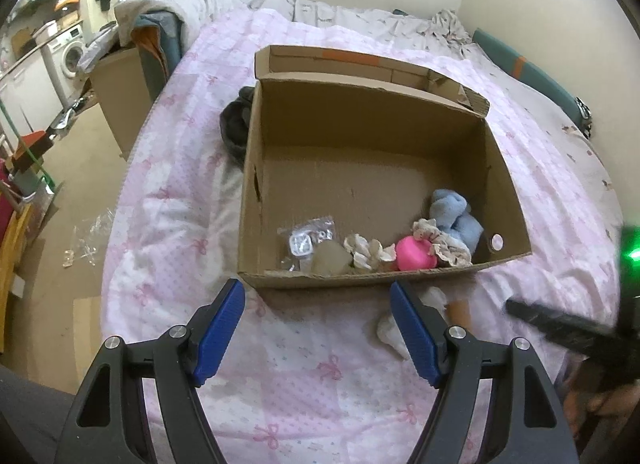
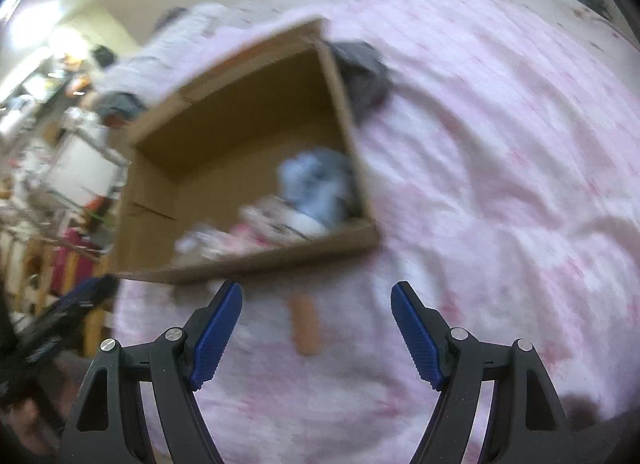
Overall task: Organize soft objects
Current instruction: 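Withdraw both tools from the box toward the tan cylinder and white sock, then grasp the tan cylinder with the right tool while the left tool grasps the white rolled sock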
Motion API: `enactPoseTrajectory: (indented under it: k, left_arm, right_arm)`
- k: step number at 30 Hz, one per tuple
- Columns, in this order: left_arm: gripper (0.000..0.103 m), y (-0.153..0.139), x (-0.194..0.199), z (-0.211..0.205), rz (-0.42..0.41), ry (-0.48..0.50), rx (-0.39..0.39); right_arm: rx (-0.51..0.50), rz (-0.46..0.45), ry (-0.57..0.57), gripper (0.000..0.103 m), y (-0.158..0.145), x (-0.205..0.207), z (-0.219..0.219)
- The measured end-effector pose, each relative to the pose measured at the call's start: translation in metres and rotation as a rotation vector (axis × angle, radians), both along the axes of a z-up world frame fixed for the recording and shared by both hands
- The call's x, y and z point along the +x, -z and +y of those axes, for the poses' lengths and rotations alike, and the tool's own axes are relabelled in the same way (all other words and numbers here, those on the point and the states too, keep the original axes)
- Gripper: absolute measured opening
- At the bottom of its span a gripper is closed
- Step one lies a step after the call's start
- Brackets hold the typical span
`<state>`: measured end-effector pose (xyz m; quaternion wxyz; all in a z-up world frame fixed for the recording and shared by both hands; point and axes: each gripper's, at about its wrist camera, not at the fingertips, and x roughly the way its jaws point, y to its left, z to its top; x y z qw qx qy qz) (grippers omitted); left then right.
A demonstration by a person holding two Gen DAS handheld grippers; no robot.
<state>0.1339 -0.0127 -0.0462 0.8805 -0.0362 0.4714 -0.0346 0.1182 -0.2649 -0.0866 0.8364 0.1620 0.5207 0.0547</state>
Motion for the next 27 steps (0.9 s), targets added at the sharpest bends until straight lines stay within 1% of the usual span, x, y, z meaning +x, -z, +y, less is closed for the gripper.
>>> enactPoseTrajectory:
  k: [1, 3, 4, 5, 12, 16, 18, 20, 22, 24, 25, 26, 27]
  left_arm:
    - [0.073, 0.002, 0.001, -0.001, 0.007, 0.002, 0.003]
    - [0.073, 0.005, 0.001, -0.002, 0.016, 0.002, 0.011]
    - [0.073, 0.006, 0.002, -0.002, 0.021, 0.001, 0.011]
    - [0.073, 0.008, 0.002, -0.002, 0.026, 0.0, 0.005]
    - [0.073, 0.013, 0.002, 0.003, 0.05, -0.003, -0.02]
    - [0.073, 0.018, 0.004, 0.002, 0.07, -0.004, -0.041]
    - [0.073, 0.021, 0.005, 0.001, 0.079, -0.005, -0.046]
    - [0.073, 0.022, 0.007, -0.002, 0.087, -0.006, -0.046]
    - [0.073, 0.023, 0.007, -0.005, 0.088, 0.002, -0.047]
    - [0.073, 0.024, 0.006, -0.008, 0.086, 0.01, -0.038]
    - [0.073, 0.024, 0.006, -0.009, 0.086, 0.014, -0.034]
    - [0.073, 0.025, 0.006, -0.01, 0.086, 0.017, -0.032]
    - [0.073, 0.025, 0.006, -0.01, 0.086, 0.017, -0.031]
  right_arm:
    - [-0.012, 0.047, 0.011, 0.081, 0.01, 0.002, -0.002]
    - [-0.016, 0.173, 0.007, 0.081, 0.036, 0.008, -0.002]
    - [-0.02, 0.212, -0.009, 0.081, 0.045, 0.01, 0.002]
    - [-0.03, 0.227, -0.028, 0.081, 0.05, 0.011, 0.007]
    - [-0.16, 0.181, -0.176, 0.081, 0.052, 0.022, 0.057]
    - [-0.275, 0.175, -0.251, 0.081, 0.061, 0.026, 0.079]
    - [-0.334, 0.173, -0.281, 0.077, 0.065, 0.026, 0.087]
    - [-0.4, 0.165, -0.309, 0.076, 0.068, 0.025, 0.093]
    - [-0.429, 0.156, -0.321, 0.07, 0.068, 0.021, 0.099]
    - [-0.453, 0.144, -0.331, 0.048, 0.067, 0.02, 0.102]
    - [-0.462, 0.139, -0.333, 0.041, 0.066, 0.02, 0.103]
    - [-0.464, 0.133, -0.335, 0.029, 0.064, 0.019, 0.103]
    - [-0.46, 0.128, -0.337, 0.021, 0.062, 0.018, 0.105]
